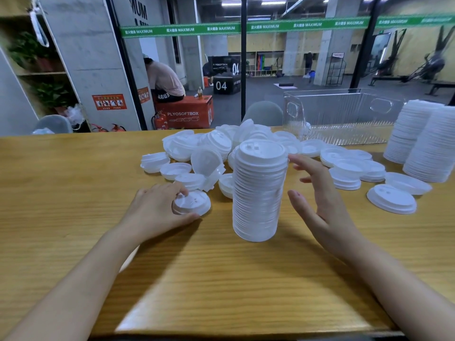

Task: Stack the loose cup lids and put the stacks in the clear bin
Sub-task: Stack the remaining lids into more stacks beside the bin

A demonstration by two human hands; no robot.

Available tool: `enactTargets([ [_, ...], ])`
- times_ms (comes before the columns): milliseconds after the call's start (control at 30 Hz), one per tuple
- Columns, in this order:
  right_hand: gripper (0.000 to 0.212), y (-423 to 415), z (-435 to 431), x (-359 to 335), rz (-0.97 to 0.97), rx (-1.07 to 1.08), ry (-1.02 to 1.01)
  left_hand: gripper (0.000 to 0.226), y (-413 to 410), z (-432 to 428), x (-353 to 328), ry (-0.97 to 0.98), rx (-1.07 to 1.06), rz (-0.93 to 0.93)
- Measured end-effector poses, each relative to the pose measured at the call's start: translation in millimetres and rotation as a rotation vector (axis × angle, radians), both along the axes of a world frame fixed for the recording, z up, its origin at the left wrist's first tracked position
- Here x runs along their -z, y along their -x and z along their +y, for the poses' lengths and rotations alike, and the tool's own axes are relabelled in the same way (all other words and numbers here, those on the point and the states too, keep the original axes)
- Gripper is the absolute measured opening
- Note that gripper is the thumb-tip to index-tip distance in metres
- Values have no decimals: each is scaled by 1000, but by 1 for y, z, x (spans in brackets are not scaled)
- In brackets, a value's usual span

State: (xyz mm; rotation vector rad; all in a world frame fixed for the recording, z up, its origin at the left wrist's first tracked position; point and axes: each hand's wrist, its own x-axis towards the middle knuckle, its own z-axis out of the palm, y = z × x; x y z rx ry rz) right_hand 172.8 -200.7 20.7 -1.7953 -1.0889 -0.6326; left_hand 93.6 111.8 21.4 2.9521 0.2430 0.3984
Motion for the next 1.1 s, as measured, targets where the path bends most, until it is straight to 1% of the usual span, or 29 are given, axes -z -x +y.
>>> enactTargets([
  [67,44,0,0,0,1,-1,-4,63,1,-4,-4,90,26,-65],
  [200,43,0,1,0,4,-4,-8,59,5,-12,-11,407,76,-212],
  [267,43,0,1,1,2,-2,-7,53,6,-16,-14,532,104,-272],
  [367,43,-1,1,1,-4,-5,-10,48,6,-19,-19,672,124,-317],
  [467,42,-1,0,1,-9,-6,-18,48,4,-19,-20,756,118,-343],
  [567,43,-3,0,2,-23,2,-17,52,3,-23,-28,803,86,-439],
  [633,47,-4,0,3,-19,9,-23,50,3,-29,-41,829,77,-526],
  [733,52,-5,0,4,-10,24,-31,45,2,-46,-62,833,174,-582],
  [800,52,-5,-1,4,-5,31,-40,44,1,-63,-72,807,280,-558],
  [900,52,-5,-1,4,6,31,-46,46,-3,-87,-77,734,397,-470],
  [1000,51,-6,-2,4,1,34,-45,50,-9,-97,-76,702,417,-405],
  [1100,52,-5,-2,3,-1,34,-42,50,-12,-99,-74,708,415,-371],
])
